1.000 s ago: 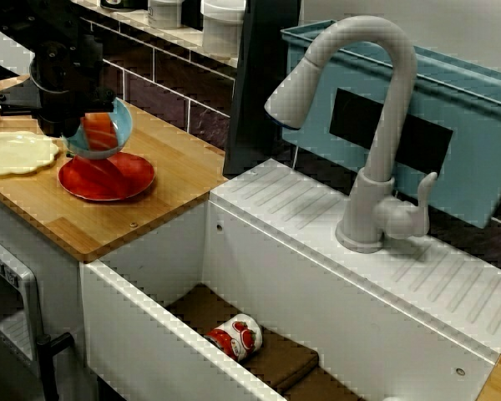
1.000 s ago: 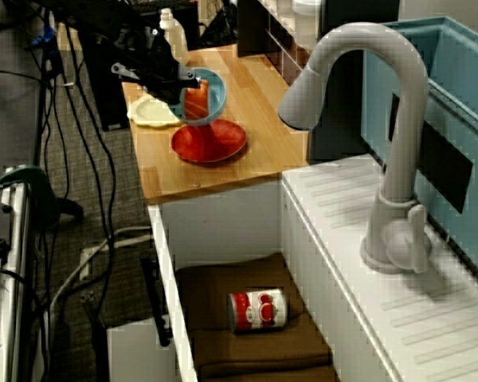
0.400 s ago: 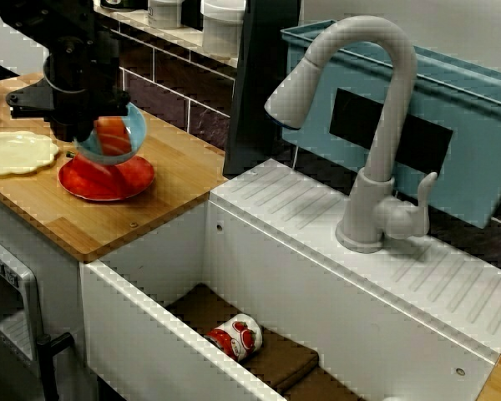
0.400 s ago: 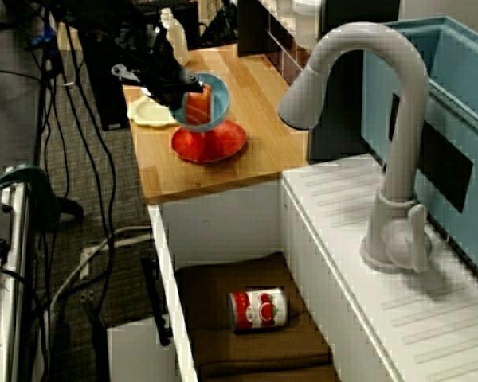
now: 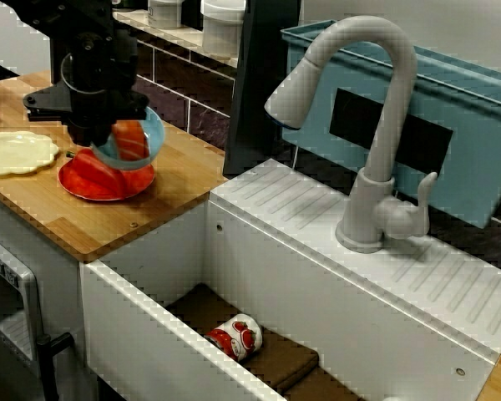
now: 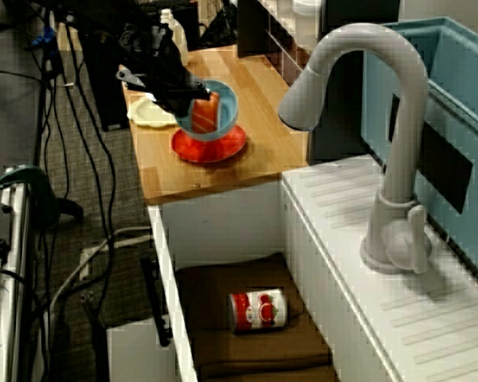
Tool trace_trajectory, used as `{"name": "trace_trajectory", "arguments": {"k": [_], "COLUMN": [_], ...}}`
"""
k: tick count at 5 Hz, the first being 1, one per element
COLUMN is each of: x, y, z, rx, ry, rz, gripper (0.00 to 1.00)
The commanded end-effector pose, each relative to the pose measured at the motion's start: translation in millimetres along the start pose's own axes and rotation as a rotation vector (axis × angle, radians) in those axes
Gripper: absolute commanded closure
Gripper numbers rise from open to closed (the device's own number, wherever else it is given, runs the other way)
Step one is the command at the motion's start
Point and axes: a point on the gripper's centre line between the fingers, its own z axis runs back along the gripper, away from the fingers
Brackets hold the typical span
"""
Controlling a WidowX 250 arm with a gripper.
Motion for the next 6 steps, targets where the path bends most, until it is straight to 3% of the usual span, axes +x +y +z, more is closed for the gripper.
{"name": "trace_trajectory", "arguments": {"k": [1,2,4,5,6], "x": [-17.5,-29.7,-40.2,-46.2,-45.0], "y": [-7.6,-15.0,-18.7,-19.4,-20.1], "z": [20.3,20.9,22.2,22.6,20.2], "rx": [-0.073,-0.087,-0.152,-0.167,-0.132], "ry": [0.02,0.022,0.084,0.091,0.079], "rz": [-0.039,-0.064,-0.13,-0.157,-0.173], "gripper": [1.0,1.0,1.0,1.0,0.0]}}
